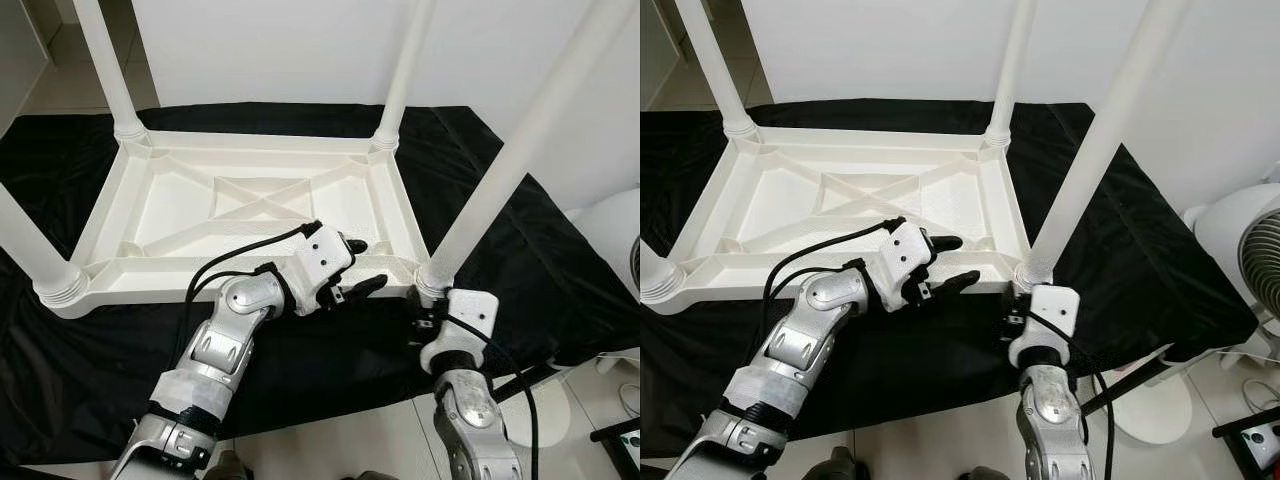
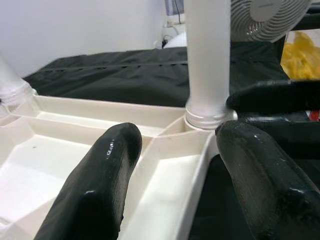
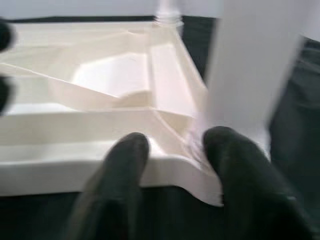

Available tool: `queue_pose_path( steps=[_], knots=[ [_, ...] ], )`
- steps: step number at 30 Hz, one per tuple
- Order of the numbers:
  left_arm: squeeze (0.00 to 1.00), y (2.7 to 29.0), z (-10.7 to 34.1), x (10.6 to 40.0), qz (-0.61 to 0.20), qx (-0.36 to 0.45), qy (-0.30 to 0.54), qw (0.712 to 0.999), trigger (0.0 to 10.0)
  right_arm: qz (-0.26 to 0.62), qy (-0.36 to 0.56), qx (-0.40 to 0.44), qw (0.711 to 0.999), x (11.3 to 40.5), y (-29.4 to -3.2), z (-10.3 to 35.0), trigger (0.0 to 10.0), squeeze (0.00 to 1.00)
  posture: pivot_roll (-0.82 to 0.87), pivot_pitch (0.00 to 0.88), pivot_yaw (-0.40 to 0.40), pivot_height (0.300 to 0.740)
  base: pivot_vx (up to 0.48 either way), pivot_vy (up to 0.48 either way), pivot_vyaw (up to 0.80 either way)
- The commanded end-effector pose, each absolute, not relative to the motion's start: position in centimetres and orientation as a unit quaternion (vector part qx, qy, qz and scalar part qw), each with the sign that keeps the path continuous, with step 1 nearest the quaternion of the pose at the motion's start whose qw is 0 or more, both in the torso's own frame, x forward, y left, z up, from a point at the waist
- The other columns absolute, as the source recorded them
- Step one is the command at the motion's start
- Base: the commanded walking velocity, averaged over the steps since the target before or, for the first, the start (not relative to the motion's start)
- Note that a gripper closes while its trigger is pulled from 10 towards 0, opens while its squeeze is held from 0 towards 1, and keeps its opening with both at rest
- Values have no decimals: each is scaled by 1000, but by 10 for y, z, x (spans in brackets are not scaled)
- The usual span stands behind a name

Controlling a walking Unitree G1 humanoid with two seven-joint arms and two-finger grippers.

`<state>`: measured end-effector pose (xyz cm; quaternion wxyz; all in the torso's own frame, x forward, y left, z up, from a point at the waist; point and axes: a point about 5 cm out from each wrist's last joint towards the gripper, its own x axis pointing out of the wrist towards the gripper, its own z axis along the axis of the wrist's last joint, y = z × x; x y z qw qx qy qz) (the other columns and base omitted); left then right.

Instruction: Building children table

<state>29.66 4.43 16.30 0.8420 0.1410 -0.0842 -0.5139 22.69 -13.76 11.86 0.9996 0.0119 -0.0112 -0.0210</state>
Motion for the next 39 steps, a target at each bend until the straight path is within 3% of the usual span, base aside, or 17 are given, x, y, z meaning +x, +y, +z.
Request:
queue_pose_path(
  steps=[1,4,5,7,8,12,22,25,33,39],
  knots=[
    [0,47,164,304,-451,132,-87,879,10000,-12,-20,17,1000,228,-137,122,0,0,14,0,-45,740,0,0,0],
    [0,48,167,306,-437,132,-93,885,10000,22,-32,13,999,233,-129,129,0,0,16,0,-45,740,0,0,0],
    [0,49,168,307,-431,133,-93,887,10000,23,-35,13,999,235,-129,131,1961,0,19,3,-43,740,0,0,0],
    [0,50,169,308,-428,134,-93,889,10000,22,-36,14,999,236,-129,132,1961,0,24,5,-47,740,0,0,0],
    [0,51,169,310,-417,139,-89,894,10000,13,-37,18,999,238,-133,134,10000,0,24,5,-47,740,0,0,0],
    [0,60,162,322,-366,170,-44,914,10000,-22,-42,11,999,239,-150,136,10000,0,25,6,-51,740,0,0,0],
    [0,73,155,330,-324,209,-1,923,10000,-71,-48,-1,996,237,-178,138,10000,0,20,10,-47,740,0,0,0],
    [0,80,153,330,-319,241,13,917,10000,-117,-52,-5,992,236,-196,139,10000,0,21,13,-45,740,0,0,0],
    [0,85,153,329,-320,245,21,915,10000,-147,-52,-12,988,234,-210,139,10000,0,20,17,-41,740,0,0,0],
    [0,90,156,310,-399,259,34,879,10000,-171,-49,-16,984,230,-226,139,10000,0,24,23,-43,740,0,0,0]
  ],
)
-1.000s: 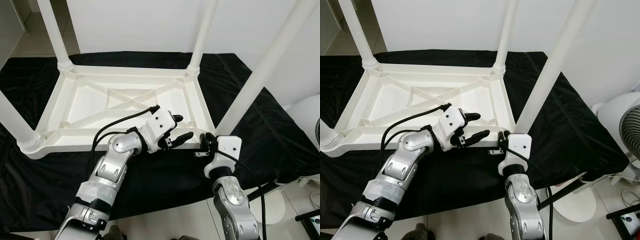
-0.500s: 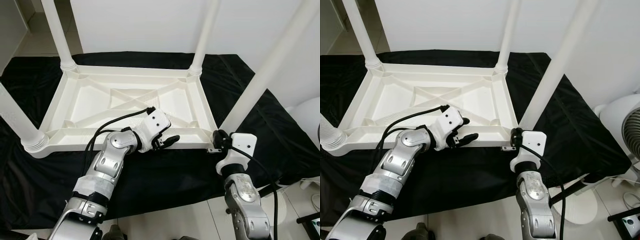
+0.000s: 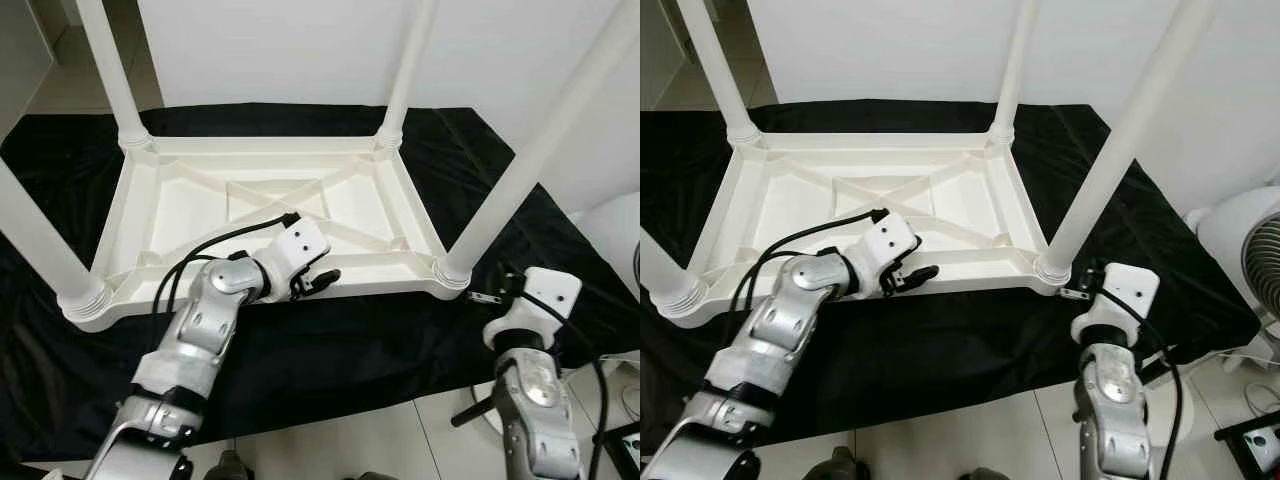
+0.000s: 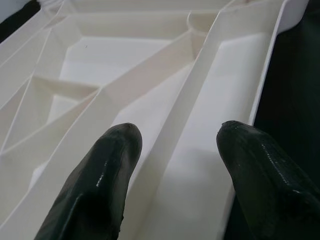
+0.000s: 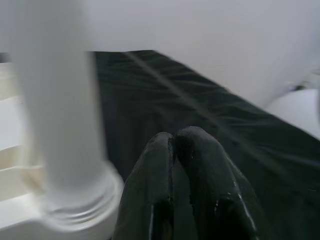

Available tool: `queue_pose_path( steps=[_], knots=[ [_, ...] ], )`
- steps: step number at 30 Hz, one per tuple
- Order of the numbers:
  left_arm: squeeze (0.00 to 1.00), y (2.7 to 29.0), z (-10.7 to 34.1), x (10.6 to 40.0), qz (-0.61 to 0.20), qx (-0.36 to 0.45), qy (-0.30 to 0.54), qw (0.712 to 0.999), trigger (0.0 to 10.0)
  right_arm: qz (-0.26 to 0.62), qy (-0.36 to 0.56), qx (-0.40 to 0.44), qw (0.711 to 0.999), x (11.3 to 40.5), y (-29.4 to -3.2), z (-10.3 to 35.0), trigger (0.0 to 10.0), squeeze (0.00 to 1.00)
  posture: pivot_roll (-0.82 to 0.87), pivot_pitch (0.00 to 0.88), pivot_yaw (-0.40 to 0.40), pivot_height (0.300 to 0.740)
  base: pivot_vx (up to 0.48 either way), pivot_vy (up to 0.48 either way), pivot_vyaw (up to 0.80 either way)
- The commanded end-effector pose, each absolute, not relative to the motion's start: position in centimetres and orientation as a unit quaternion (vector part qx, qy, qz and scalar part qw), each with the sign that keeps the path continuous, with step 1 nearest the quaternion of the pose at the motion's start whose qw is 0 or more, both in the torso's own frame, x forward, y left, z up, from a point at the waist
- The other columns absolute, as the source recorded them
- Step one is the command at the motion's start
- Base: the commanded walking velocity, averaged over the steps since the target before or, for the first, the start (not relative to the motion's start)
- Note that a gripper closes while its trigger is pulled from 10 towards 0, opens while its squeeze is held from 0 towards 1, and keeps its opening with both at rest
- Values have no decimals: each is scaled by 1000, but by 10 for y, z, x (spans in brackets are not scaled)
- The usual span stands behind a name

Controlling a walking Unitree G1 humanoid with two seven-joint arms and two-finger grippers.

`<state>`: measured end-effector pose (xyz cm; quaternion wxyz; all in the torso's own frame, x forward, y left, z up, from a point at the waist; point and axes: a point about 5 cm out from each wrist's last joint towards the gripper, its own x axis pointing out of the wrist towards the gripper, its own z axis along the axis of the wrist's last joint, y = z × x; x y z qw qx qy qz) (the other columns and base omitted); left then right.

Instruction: Building children table

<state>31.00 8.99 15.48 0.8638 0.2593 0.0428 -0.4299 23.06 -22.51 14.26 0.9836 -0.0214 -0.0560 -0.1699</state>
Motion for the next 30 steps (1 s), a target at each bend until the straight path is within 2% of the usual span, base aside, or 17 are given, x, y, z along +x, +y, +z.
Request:
queue_pose_path(
  steps=[1,10,16,19,22,25,27,30],
  knots=[
    [0,89,154,306,-414,256,39,873,10000,-171,-49,-16,984,230,-226,138,10000,0,27,25,-44,740,0,0,0],
    [0,83,152,283,-499,211,53,839,10000,-158,-51,-12,986,233,-221,138,10000,0,32,23,-45,740,0,0,0],
    [0,84,150,280,-508,211,58,833,10000,-155,-51,-11,986,233,-220,138,10000,0,32,23,-45,740,0,0,0],
    [0,95,137,283,-484,249,91,834,10000,-152,-49,-9,987,232,-218,137,10000,0,29,23,-44,740,0,0,0],
    [0,99,134,293,-442,245,101,857,10000,-151,-49,-9,987,233,-217,137,10000,0,29,22,-44,740,0,0,0],
    [0,99,135,294,-436,242,101,861,10000,-150,-49,-9,987,233,-217,137,10000,0,29,22,-44,740,0,0,0],
    [0,104,136,306,-384,242,111,884,10000,-149,-51,-9,987,234,-216,137,10000,0,29,21,-44,740,0,0,0],
    [0,109,134,312,-352,240,128,895,10000,-148,-51,-10,988,235,-215,137,10000,0,26,20,-45,740,0,0,0]
  ],
)
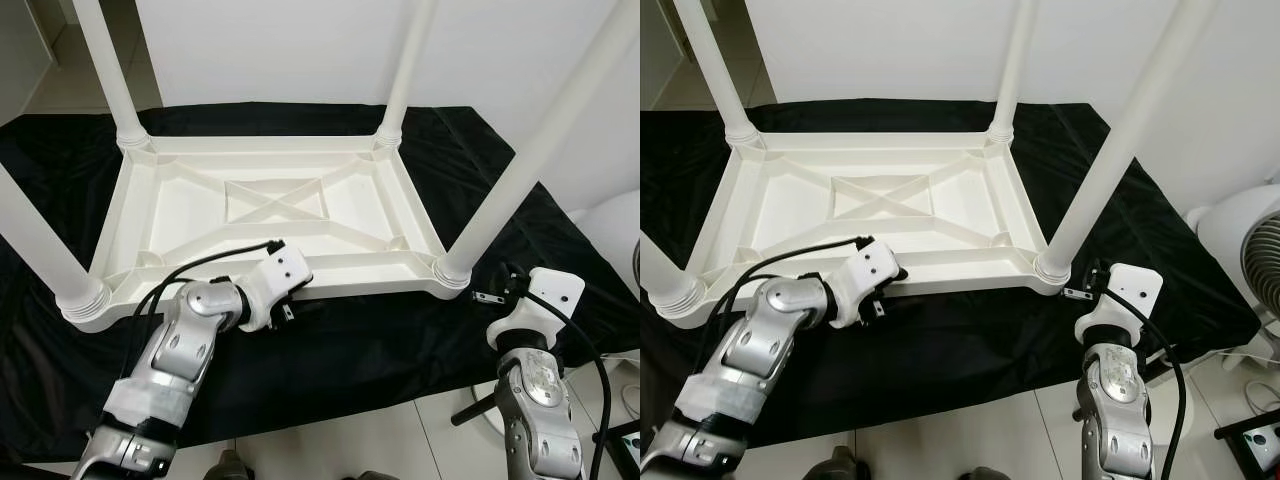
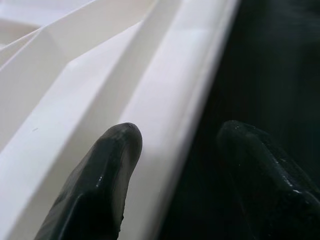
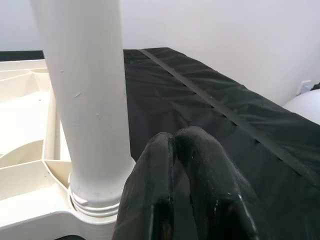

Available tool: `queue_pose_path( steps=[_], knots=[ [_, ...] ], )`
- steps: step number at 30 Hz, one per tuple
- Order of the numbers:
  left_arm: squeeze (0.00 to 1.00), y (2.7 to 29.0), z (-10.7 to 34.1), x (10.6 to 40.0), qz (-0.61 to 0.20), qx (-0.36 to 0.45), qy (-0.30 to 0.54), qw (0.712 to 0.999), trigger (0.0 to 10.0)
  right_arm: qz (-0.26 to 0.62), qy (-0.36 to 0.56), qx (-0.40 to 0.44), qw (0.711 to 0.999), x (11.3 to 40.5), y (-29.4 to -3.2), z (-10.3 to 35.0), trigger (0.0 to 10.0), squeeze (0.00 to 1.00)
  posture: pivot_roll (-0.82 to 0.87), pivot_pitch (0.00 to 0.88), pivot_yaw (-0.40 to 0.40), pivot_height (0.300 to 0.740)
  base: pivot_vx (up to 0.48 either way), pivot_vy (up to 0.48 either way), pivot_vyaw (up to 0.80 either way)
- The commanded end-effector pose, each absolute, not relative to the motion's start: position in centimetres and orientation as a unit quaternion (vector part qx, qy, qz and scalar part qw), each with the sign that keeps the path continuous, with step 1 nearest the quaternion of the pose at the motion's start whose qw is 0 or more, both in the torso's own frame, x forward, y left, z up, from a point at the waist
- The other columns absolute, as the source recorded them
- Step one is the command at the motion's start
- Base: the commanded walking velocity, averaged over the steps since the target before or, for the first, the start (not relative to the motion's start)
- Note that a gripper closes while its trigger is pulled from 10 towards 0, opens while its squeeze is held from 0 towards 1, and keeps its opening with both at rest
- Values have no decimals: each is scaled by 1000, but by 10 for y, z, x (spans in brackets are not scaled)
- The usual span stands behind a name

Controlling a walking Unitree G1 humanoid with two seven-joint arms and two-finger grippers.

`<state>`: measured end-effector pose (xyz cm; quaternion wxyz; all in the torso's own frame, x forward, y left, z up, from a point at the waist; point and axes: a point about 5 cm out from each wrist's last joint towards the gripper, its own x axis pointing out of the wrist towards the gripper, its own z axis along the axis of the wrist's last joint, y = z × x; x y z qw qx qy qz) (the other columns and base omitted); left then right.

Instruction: Building children table

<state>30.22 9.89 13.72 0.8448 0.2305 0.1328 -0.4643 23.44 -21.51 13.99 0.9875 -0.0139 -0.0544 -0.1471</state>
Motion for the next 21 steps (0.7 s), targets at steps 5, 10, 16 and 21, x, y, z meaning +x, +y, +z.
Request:
queue_pose_path(
  steps=[5,10,16,21],
  knots=[
    [0,111,133,314,-342,243,130,898,10000,-147,-51,-11,988,235,-215,138,10000,0,23,20,-44,740,0,0,0],
    [0,114,127,310,-352,264,143,887,10000,-147,-50,-12,988,234,-215,137,10000,0,23,20,-47,740,0,0,0],
    [0,115,130,310,-353,268,140,886,4039,-145,-49,-12,988,235,-215,137,10000,0,30,17,-50,740,0,0,0],
    [0,116,131,311,-349,266,141,887,275,-138,-49,-9,989,237,-212,136,10000,0,33,14,-51,740,0,0,0]
  ],
)
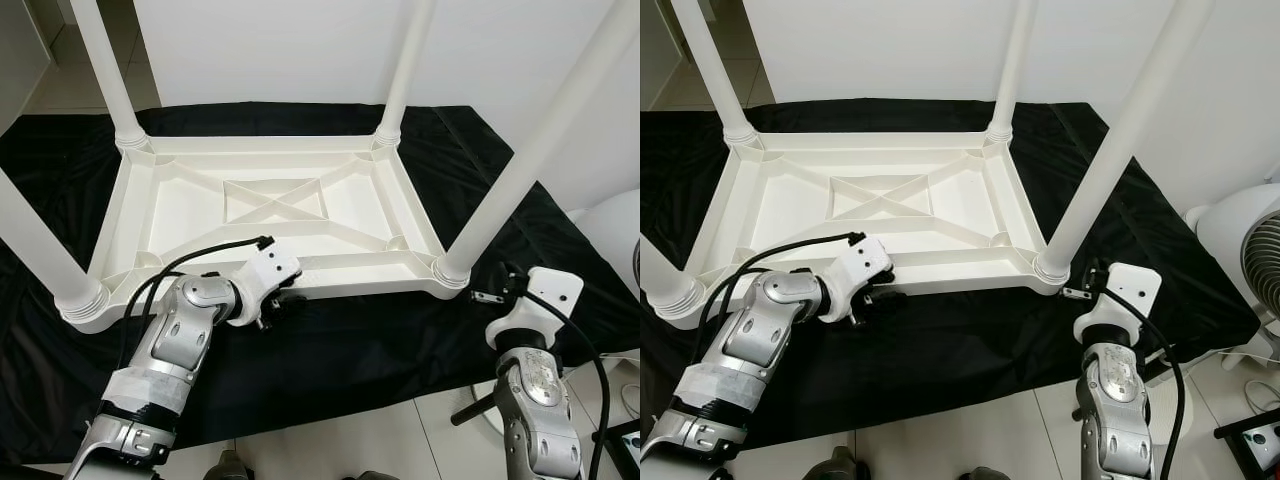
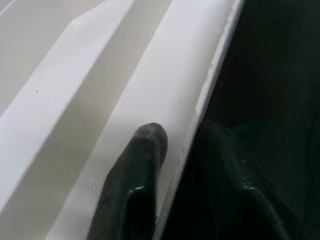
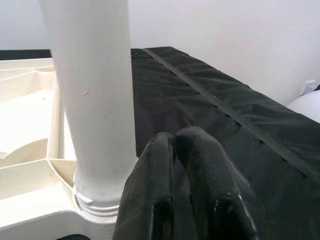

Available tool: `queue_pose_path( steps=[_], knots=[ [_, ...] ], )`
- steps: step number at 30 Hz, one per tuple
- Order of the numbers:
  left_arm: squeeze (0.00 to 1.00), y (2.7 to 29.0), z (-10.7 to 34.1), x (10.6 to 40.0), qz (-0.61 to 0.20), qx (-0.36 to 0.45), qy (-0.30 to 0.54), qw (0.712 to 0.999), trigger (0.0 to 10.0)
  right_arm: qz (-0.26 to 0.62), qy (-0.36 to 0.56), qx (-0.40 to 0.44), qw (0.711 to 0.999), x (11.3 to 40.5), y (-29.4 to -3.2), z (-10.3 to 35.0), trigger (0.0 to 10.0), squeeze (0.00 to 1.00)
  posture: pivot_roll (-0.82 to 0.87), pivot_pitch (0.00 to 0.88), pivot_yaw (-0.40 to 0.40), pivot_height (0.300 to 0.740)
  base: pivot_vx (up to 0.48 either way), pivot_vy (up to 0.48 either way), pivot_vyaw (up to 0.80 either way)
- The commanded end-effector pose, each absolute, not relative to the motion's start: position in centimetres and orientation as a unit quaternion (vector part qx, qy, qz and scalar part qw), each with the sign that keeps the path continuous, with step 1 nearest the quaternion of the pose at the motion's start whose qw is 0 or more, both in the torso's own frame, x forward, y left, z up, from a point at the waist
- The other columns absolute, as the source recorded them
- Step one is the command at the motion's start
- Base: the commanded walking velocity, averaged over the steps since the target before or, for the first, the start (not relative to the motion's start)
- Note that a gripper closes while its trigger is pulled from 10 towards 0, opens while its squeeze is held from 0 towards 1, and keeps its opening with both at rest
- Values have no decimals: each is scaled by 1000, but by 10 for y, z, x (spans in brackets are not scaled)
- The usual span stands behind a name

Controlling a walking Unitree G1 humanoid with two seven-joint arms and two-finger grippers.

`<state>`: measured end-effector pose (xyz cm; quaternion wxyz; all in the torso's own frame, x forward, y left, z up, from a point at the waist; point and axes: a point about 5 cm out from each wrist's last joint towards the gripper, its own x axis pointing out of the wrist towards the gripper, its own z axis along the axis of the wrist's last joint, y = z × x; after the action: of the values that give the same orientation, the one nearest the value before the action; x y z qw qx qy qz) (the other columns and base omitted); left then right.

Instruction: Building children table

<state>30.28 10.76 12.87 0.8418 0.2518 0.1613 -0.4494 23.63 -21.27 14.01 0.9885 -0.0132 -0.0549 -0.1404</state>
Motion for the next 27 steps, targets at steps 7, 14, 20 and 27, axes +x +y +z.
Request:
queue_pose_path(
  steps=[7,14,20,27],
  knots=[
    [0,106,132,310,-355,267,128,887,0,-135,-50,-8,990,239,-210,136,10000,0,35,3,-49,740,0,0,0],
    [0,79,135,308,-380,257,97,883,2353,-134,-53,-7,990,242,-208,137,10000,0,32,0,-43,740,0,0,0],
    [0,58,138,305,-398,246,72,881,10000,-133,-55,-8,990,243,-206,137,10000,0,28,0,-37,740,0,0,0],
    [278,53,150,298,-428,195,43,881,10000,-140,-54,-7,989,240,-207,136,10000,0,28,6,-26,740,0,0,0]
  ],
)
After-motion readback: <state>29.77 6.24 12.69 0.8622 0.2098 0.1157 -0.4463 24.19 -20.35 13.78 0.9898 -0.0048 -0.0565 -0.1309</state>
